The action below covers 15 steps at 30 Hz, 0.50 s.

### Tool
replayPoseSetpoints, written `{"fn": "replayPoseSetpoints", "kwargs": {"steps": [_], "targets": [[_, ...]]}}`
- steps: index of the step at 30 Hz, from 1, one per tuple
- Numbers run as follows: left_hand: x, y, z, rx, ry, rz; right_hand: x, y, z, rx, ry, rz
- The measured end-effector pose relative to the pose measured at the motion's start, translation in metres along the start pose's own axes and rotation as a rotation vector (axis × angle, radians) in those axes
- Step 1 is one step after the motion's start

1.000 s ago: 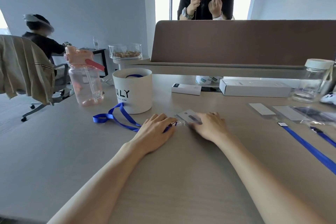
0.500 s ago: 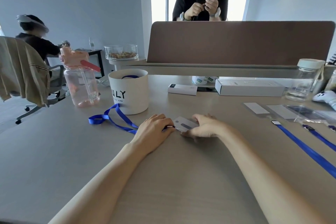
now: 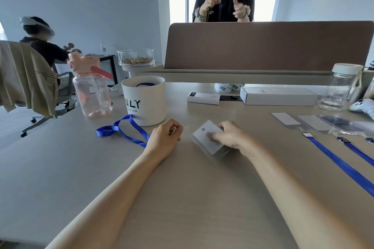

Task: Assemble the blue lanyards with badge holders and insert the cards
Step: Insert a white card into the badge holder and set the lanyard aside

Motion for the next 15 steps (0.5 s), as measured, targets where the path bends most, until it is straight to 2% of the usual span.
{"fn": "replayPoseSetpoints", "kwargs": {"steps": [3, 7, 10, 15], "targets": [[0.000, 0.000, 0.000, -0.066, 0.043, 0.001, -0.003, 0.004, -0.007, 0.309, 0.055, 0.100], [-0.003, -0.001, 0.001, -0.131, 0.086, -0.028, -0.010, 0.001, -0.024, 0.671, 0.129, 0.118], [-0.005, -0.002, 0.005, -0.168, 0.057, -0.065, -0.014, -0.001, -0.032, 0.734, 0.231, 0.099], [-0.011, -0.007, 0.017, -0.271, 0.030, -0.104, -0.015, 0.005, -0.027, 0.754, 0.271, 0.217]]}}
Point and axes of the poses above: each hand's wrist, its own x-axis towards the middle knuckle, its own y-axis out of the back of the hand, z = x × y, the point moved 5 cm from there along x, towards the middle knuckle
